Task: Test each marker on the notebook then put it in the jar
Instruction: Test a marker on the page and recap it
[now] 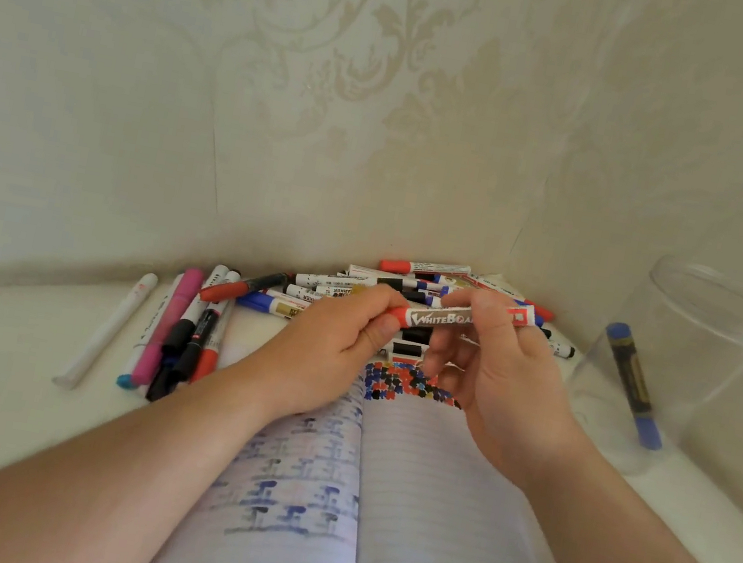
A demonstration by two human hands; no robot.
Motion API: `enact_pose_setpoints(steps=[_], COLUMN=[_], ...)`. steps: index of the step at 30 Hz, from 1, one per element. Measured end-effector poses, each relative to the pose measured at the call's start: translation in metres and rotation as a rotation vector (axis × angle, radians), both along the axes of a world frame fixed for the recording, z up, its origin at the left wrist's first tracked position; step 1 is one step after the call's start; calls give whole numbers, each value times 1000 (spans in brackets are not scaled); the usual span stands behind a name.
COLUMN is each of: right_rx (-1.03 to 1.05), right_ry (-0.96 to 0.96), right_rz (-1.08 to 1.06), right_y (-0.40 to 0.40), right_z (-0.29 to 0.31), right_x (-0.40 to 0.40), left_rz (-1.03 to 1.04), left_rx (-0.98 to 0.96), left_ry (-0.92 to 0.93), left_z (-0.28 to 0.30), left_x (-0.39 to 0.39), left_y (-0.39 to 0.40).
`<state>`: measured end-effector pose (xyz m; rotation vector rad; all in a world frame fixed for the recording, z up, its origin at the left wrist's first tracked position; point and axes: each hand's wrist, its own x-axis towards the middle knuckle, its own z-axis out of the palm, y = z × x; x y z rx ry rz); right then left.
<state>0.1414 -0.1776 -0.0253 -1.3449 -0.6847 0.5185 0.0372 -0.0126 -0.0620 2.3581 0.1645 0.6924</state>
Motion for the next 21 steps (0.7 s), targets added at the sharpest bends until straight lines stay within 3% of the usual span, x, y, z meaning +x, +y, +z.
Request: enact_pose_setpoints(steps=[3, 5, 8, 11, 13, 17, 21], right_rx=[-123, -187, -62, 115, 106, -114, -512], right_ry=[-390, -544, -565, -655, -729, -807, -929], right_rz=[-112, -138, -259, -498, -642, -805, -716], right_y=[-4, -11, -36, -84, -115, -149, -150], right_z=[11, 24, 60, 100, 114, 113, 102], right_x=[-6, -8, -3, 13, 25, 43, 62], left_rz=[-40, -54, -14, 23, 30, 75, 141], left_rx=[78, 100, 133, 289, 338, 353, 407], left_ry=[-10, 14, 100, 151, 162, 130, 78], left_z=[-1, -1, -5, -5, -3, -2, -2], left_x=[1, 0, -3, -5, -5, -6, -5], left_y=[0, -2, -5, -10, -13, -16, -19])
